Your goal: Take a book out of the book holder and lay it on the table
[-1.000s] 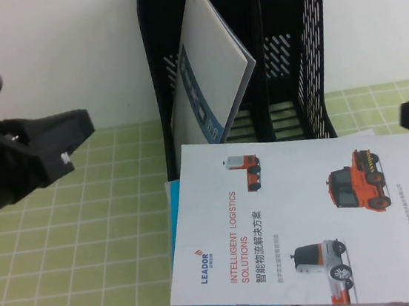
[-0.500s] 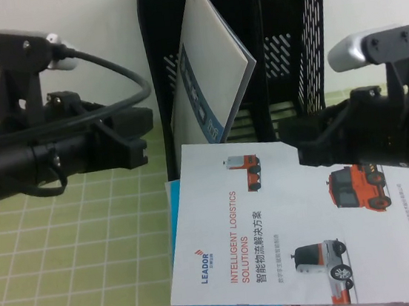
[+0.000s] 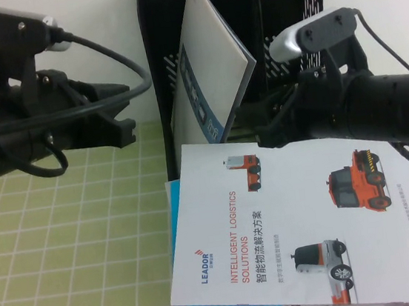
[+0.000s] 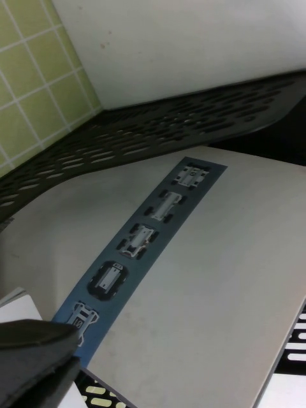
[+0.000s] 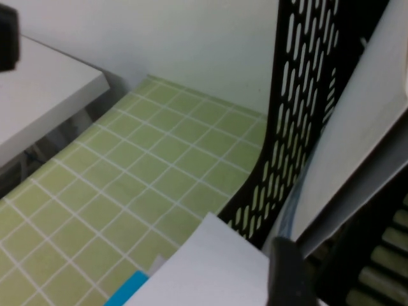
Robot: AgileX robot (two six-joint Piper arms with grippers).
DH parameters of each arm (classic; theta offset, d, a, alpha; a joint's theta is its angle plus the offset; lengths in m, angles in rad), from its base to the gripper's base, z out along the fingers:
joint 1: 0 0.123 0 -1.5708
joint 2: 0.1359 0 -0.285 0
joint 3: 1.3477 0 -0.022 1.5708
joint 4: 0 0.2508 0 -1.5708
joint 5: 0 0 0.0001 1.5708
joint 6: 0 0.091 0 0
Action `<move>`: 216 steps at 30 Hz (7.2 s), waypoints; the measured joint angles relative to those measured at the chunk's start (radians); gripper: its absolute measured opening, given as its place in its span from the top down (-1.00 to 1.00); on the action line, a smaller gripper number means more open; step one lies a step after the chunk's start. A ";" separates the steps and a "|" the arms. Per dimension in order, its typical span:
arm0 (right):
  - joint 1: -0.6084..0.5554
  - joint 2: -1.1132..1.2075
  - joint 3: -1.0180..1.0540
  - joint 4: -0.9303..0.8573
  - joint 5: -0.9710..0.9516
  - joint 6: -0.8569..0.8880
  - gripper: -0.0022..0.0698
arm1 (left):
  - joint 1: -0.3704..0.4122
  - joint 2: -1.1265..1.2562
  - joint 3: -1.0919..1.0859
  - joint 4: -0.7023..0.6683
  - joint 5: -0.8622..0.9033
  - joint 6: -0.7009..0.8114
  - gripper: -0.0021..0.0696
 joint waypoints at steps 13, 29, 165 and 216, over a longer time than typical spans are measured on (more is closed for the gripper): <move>0.000 0.055 -0.079 0.008 -0.055 -0.063 -0.12 | 0.000 0.000 -0.001 0.002 0.004 0.000 0.95; 0.000 0.059 -0.079 0.010 -0.075 -0.123 -0.02 | 0.000 0.000 -0.001 0.006 0.040 -0.008 0.95; 0.650 0.150 -0.479 -2.143 1.021 1.535 0.37 | 0.098 -0.223 -0.121 0.288 0.311 -0.485 0.95; 0.650 -0.958 0.302 -2.613 0.701 2.311 0.94 | 0.098 -1.060 0.834 0.360 -0.141 -0.610 0.95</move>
